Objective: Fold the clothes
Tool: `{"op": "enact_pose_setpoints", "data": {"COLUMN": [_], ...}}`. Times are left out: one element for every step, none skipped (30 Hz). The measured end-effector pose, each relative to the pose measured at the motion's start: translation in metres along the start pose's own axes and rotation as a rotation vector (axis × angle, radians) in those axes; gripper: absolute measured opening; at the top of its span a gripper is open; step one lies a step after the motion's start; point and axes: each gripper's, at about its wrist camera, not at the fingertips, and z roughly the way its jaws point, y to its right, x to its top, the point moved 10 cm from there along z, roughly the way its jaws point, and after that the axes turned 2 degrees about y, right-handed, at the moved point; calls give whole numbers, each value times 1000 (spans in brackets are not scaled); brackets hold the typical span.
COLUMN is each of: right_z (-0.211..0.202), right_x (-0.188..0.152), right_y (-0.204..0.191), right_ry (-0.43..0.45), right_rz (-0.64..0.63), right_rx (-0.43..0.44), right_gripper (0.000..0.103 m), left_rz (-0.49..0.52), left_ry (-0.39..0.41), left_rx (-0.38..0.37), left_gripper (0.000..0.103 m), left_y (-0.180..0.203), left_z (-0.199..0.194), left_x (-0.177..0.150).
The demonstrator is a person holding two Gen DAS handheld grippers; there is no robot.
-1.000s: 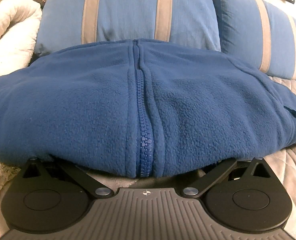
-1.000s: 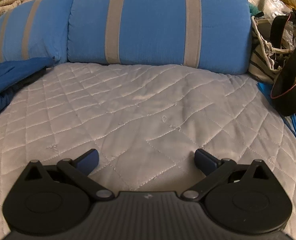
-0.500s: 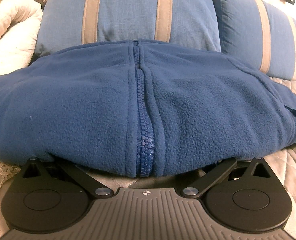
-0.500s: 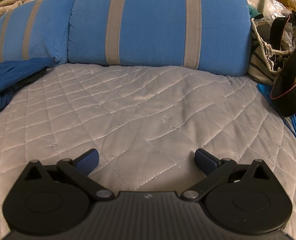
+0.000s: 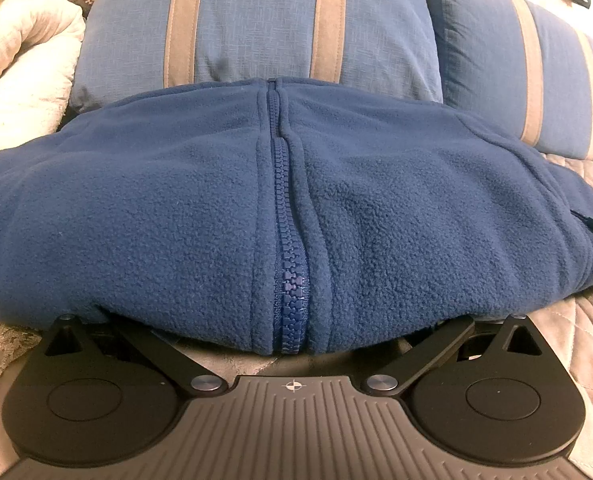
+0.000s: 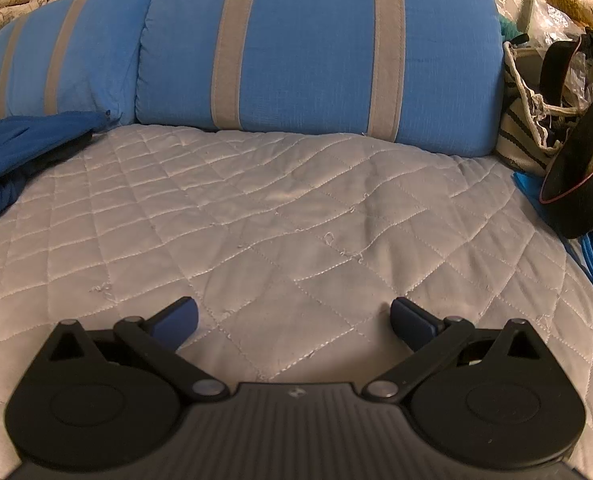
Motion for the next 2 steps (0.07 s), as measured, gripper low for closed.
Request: {"op": "enact_pose_setpoints", "data": {"right_z": [0, 0], "right_x": [0, 0], "right_y": [0, 0], "right_ry": [0, 0], "right_rz": [0, 0], "right_rx": [0, 0], "right_gripper": [102, 102], "left_rz": [0, -1], "left_ry": [0, 0], "left_rx": [0, 0], "left_gripper": [103, 103], "left_y": [0, 0], "left_z": [0, 0], "left_x": [0, 0]}}
